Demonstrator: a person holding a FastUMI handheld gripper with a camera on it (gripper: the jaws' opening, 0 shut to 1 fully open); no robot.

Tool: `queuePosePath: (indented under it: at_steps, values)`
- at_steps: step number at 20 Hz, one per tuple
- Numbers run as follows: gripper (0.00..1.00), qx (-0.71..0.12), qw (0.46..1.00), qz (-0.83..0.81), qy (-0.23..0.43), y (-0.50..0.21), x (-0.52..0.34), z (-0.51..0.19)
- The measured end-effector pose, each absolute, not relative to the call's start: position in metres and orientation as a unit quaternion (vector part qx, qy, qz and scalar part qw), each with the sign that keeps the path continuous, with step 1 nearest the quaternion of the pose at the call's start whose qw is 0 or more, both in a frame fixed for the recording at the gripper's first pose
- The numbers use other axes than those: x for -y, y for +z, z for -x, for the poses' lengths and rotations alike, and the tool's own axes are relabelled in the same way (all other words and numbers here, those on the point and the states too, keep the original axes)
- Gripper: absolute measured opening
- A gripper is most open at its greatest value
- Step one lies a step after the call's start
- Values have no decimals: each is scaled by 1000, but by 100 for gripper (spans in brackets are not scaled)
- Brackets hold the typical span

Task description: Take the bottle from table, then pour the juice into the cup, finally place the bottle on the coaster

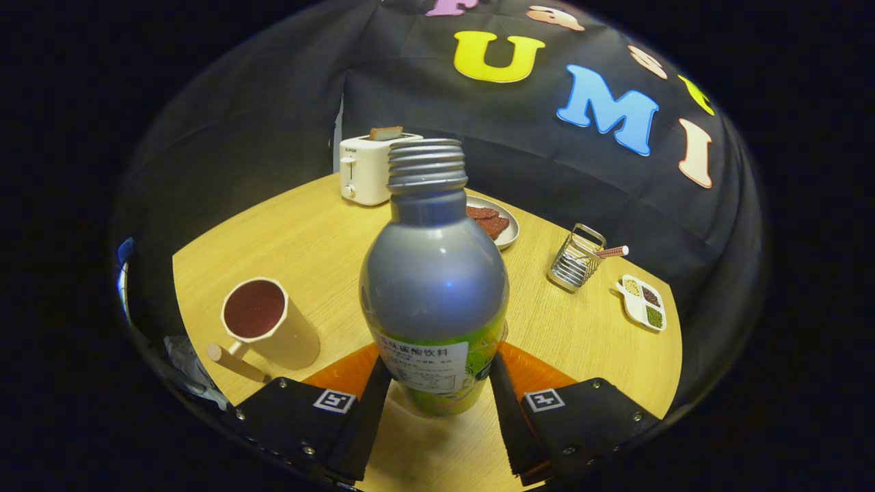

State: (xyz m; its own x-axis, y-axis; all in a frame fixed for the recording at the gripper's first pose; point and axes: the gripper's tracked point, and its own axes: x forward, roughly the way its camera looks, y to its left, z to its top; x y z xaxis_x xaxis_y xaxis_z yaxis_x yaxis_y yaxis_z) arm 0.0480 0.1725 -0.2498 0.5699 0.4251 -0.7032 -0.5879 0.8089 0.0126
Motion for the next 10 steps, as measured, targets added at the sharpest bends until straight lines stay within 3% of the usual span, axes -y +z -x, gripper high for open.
queuePosePath:
  at_steps: [10]
  values:
    - [75,-344,901,17,265,-258,-173,-91]
